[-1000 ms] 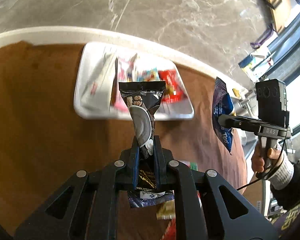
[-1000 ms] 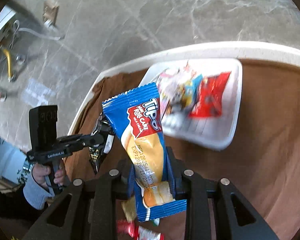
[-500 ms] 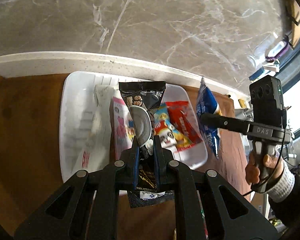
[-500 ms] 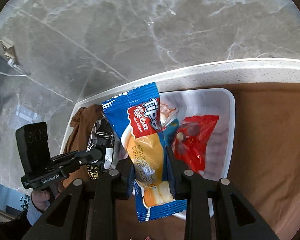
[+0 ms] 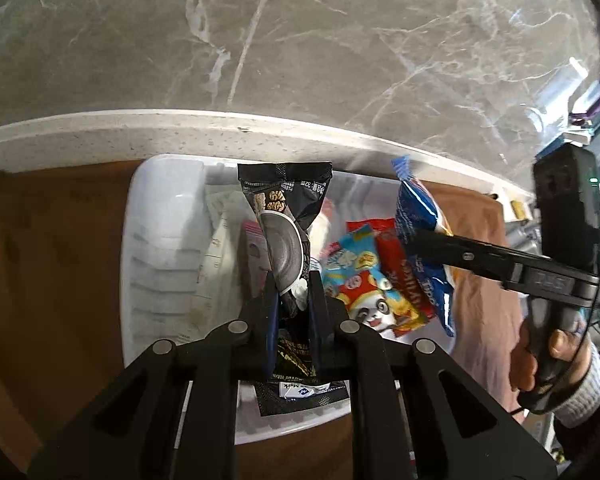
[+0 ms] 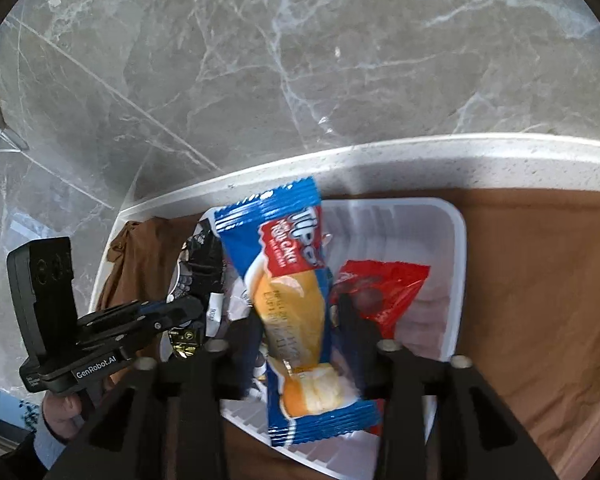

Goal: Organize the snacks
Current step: 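Carry both packets over the white tray and open both tools to drop them, then grasp the gold packet with the left tool while the right tool grasps the green packet, then carry both packets into the white tray and open both tools, then move both tools back to the two remaining red packets, then grasp the dark red packet with the left tool while the right tool grasps the red-white packet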

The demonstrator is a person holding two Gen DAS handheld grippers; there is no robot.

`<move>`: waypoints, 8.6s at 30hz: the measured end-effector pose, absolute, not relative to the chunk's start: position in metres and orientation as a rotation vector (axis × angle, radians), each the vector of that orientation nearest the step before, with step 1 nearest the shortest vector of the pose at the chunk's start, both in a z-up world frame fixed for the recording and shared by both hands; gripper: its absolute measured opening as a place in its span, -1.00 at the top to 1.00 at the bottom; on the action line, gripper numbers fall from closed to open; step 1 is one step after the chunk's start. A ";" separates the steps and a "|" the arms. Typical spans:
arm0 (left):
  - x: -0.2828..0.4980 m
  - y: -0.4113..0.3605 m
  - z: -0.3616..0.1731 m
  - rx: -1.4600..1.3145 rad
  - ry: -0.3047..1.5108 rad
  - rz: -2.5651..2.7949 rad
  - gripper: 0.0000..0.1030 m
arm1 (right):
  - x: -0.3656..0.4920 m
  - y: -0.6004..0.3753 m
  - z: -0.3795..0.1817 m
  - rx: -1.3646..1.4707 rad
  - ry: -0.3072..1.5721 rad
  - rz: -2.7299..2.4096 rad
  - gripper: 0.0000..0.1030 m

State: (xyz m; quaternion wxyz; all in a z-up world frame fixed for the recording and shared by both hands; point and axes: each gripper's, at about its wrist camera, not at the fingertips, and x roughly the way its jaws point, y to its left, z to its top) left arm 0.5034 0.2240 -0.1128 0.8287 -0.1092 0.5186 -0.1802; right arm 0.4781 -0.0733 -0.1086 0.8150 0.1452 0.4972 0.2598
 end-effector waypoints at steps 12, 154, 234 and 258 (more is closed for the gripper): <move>0.492 0.234 -0.077 -0.215 0.984 -0.329 -0.51 | 0.466 -0.093 -0.085 0.381 0.958 0.556 -0.64; 0.464 0.270 -0.088 -0.154 1.043 -0.432 0.44 | 0.428 -0.059 -0.099 0.520 1.023 0.644 0.75; 0.163 0.114 -0.149 0.233 1.347 -0.679 -0.09 | 0.147 0.002 -0.175 -0.797 0.965 1.138 -0.19; 0.134 0.094 -0.163 0.338 1.305 -0.641 -0.09 | 0.145 0.012 -0.190 -0.815 0.984 1.094 -0.08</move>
